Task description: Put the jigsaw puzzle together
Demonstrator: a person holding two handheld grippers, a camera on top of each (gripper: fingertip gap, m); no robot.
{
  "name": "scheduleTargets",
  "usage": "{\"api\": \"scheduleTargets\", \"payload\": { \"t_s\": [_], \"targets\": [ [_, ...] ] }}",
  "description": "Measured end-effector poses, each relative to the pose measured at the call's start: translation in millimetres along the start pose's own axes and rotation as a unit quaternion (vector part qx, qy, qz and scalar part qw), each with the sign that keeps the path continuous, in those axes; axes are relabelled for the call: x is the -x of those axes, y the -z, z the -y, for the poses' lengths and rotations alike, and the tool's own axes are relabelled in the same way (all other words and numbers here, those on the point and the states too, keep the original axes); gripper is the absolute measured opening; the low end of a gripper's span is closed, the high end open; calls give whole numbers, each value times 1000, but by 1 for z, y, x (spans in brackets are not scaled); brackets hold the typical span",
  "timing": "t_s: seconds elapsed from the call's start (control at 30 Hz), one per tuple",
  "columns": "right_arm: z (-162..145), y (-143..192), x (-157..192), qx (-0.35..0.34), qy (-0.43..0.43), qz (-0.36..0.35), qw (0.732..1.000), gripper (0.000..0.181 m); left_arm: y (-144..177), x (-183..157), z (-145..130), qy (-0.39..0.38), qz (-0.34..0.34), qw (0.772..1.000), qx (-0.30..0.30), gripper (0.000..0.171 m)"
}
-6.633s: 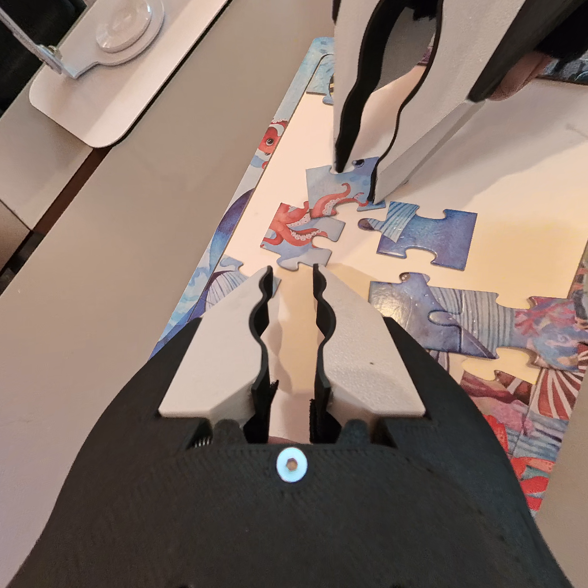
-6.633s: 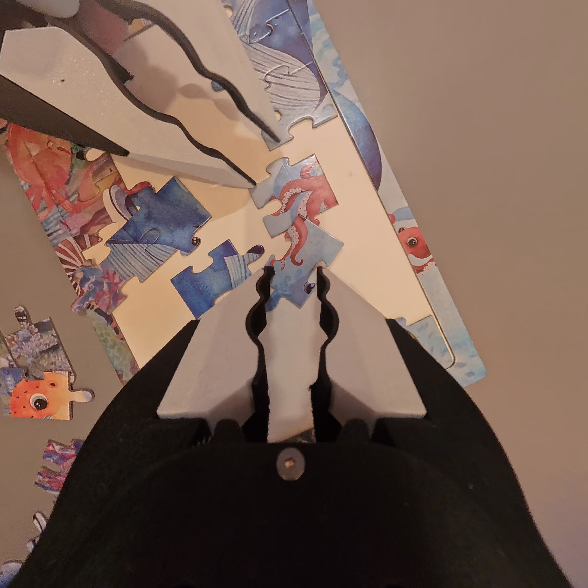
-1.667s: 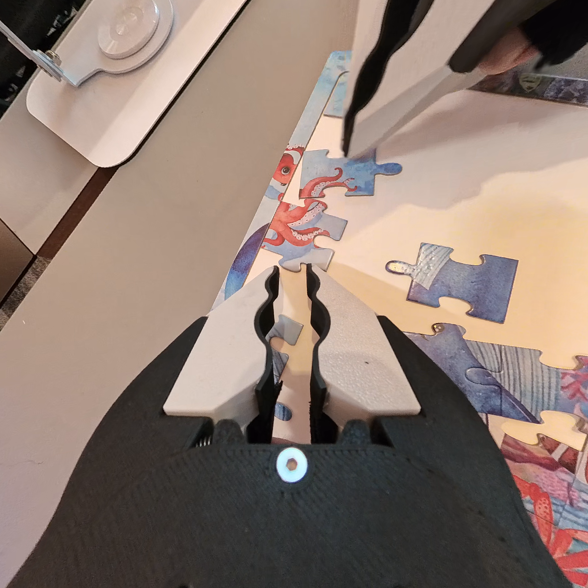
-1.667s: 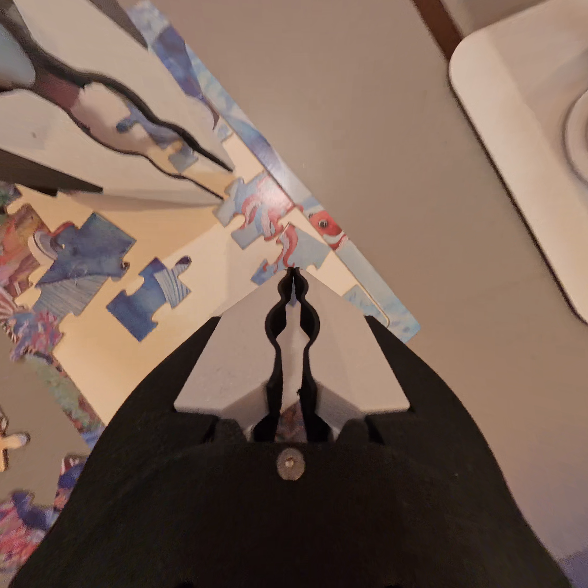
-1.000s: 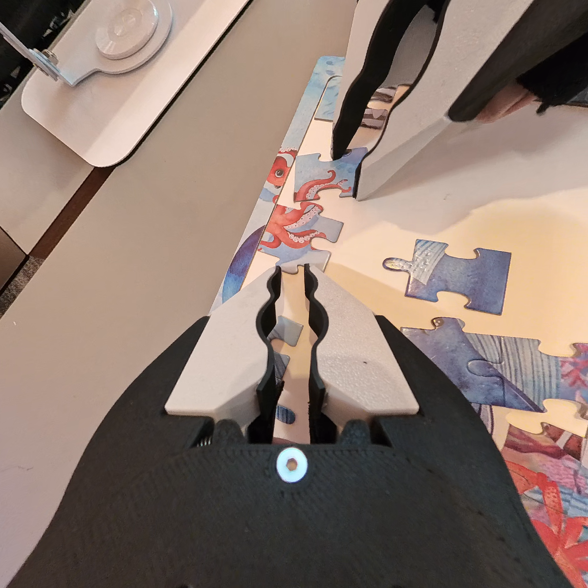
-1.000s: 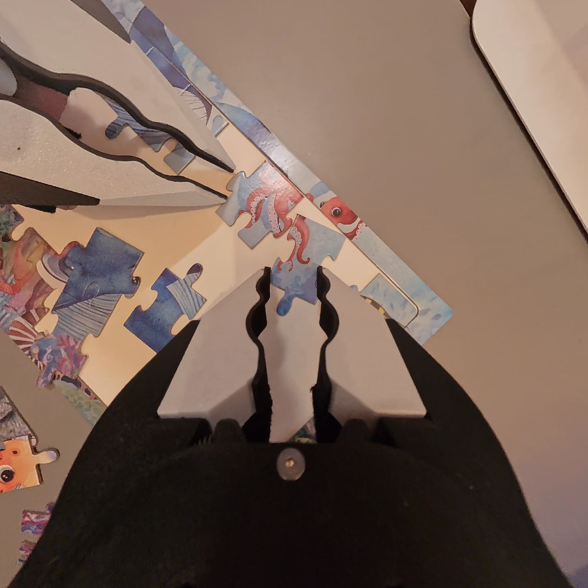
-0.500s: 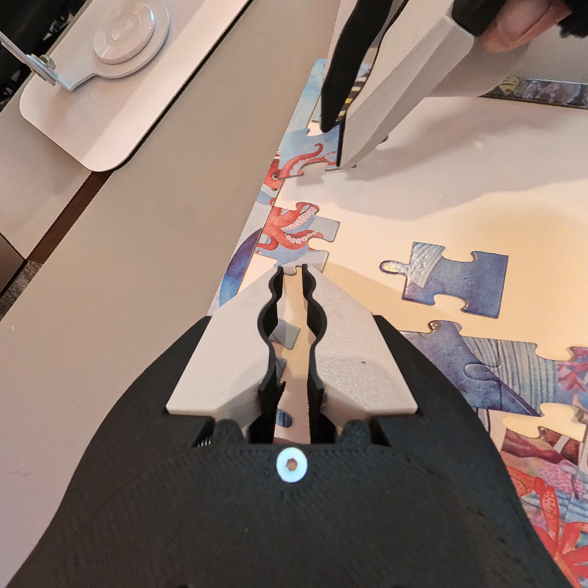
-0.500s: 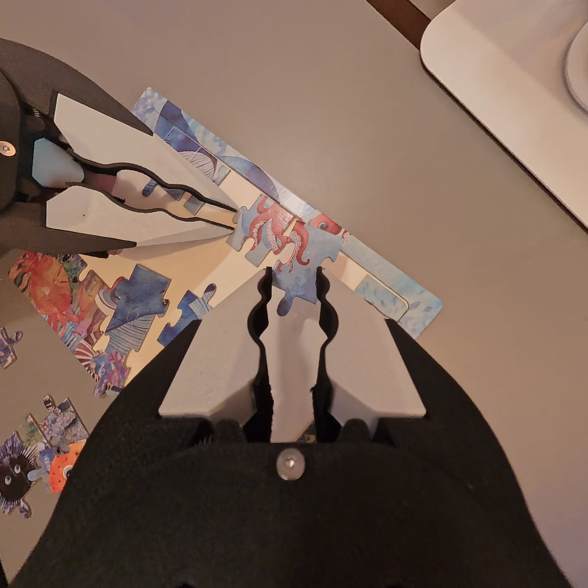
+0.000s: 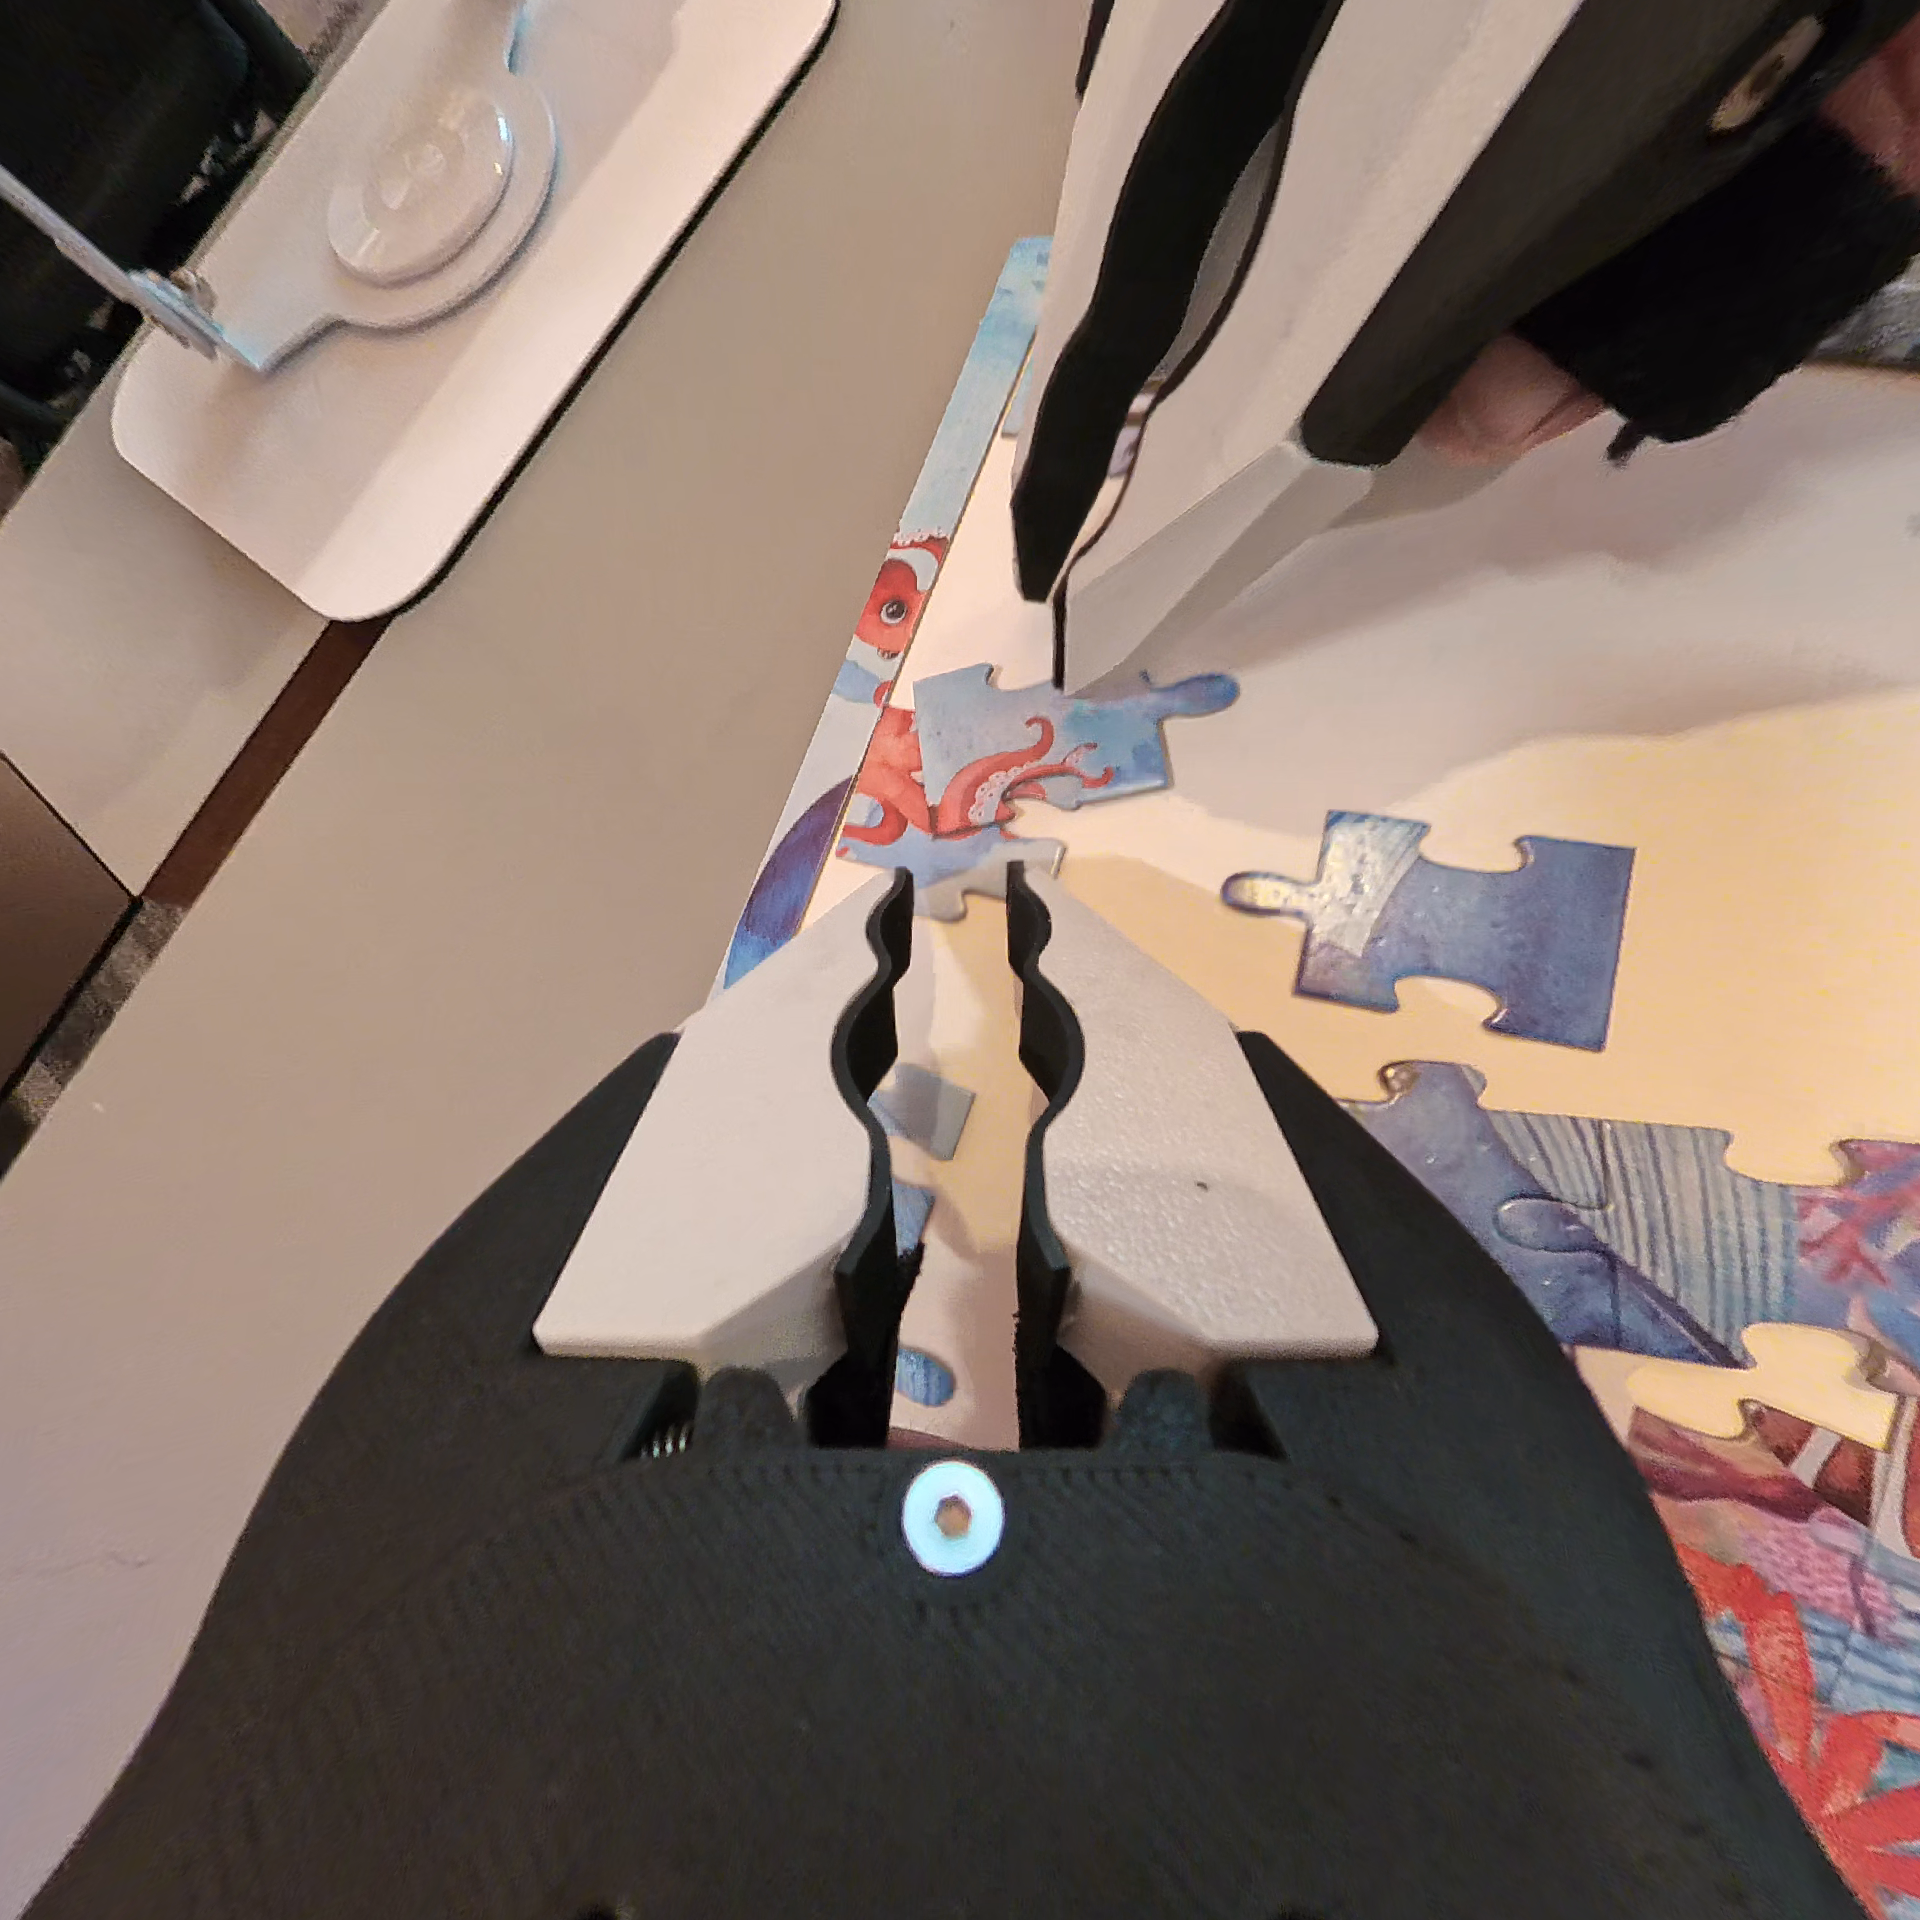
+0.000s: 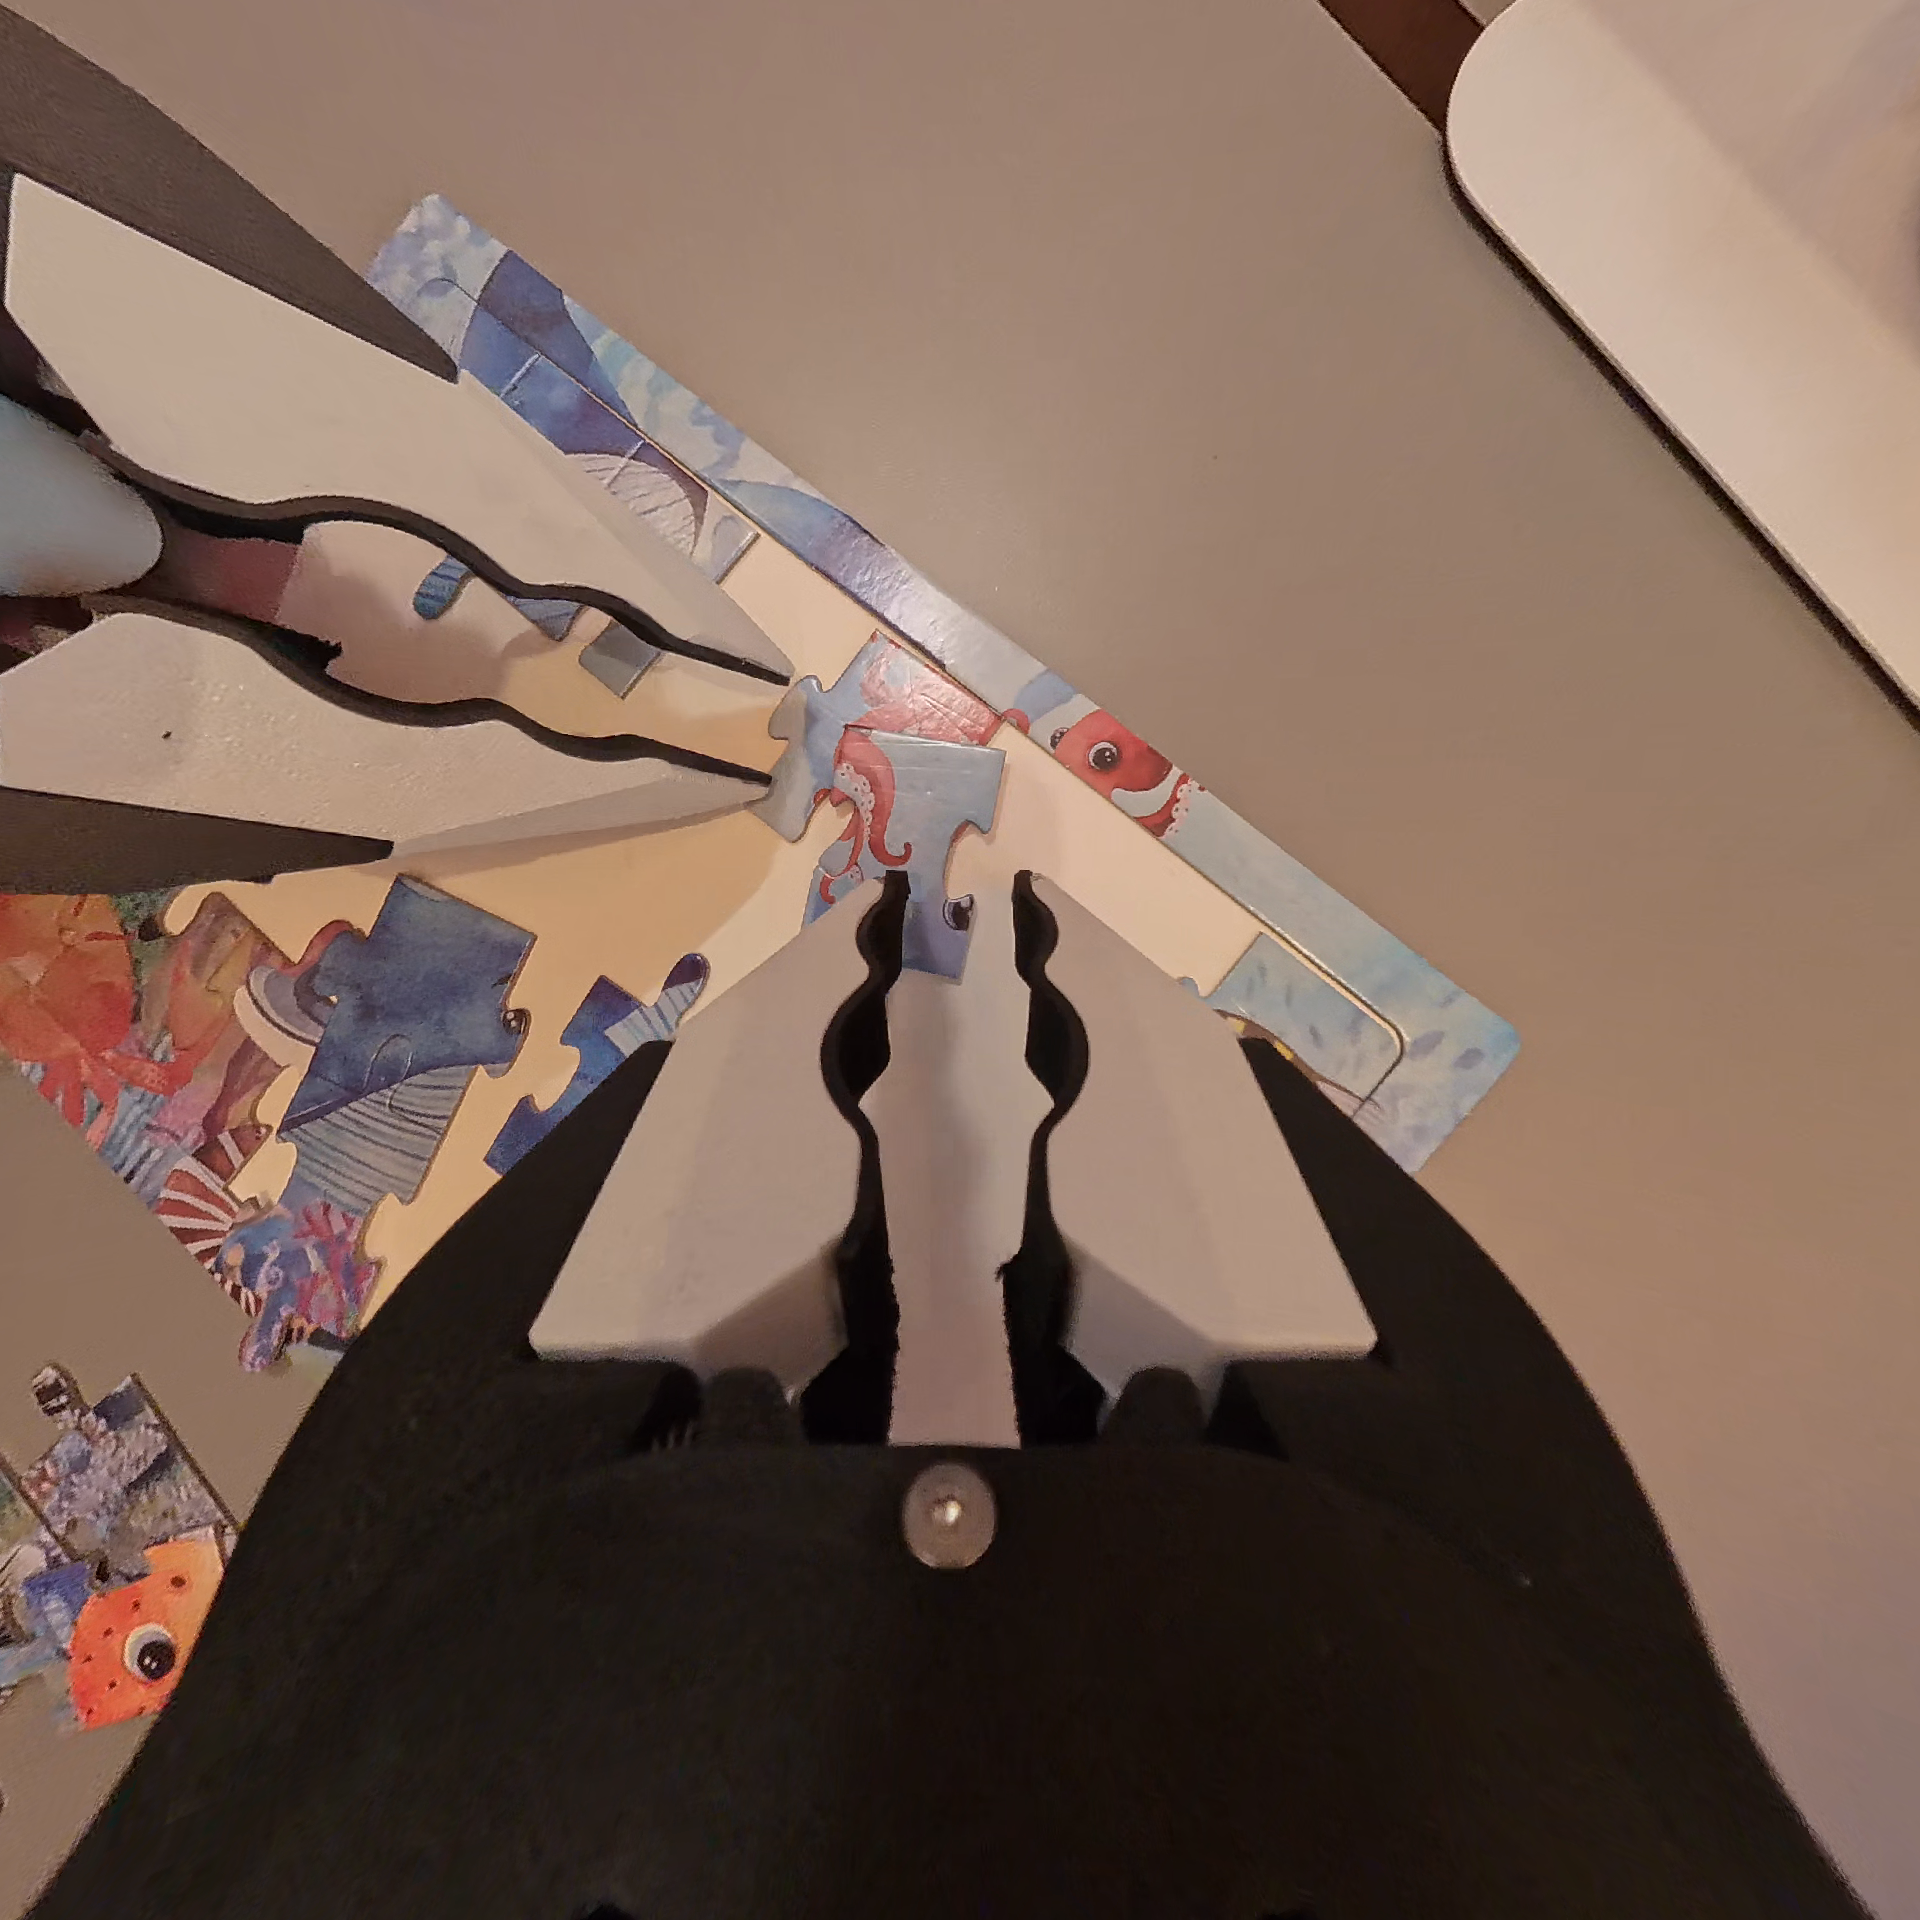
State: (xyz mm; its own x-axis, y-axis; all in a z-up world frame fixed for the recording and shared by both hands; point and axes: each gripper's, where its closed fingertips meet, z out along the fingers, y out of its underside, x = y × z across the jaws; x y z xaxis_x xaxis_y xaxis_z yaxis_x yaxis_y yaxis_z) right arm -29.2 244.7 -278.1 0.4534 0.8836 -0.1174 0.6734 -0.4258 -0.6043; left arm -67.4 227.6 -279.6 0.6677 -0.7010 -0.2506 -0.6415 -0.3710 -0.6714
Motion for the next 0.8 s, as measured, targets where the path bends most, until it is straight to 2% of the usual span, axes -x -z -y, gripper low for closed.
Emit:
{"api": "scheduleTargets", "payload": {
  "t_s": [0.27, 0.53, 0.8],
  "targets": [
    [-5, -4, 1, 10, 6, 12, 1000, 14, -11, -7, 9, -19, -13, 1000, 14, 15],
    [-8, 0, -8, 17, 0, 0, 1000, 12, -23, -5, 18, -6, -21, 1000, 14, 11],
    [-11, 3, -9, 26, -3, 4, 1000, 19, -31, -2, 26, -10, -14, 1000, 12, 12]
  ]
}}
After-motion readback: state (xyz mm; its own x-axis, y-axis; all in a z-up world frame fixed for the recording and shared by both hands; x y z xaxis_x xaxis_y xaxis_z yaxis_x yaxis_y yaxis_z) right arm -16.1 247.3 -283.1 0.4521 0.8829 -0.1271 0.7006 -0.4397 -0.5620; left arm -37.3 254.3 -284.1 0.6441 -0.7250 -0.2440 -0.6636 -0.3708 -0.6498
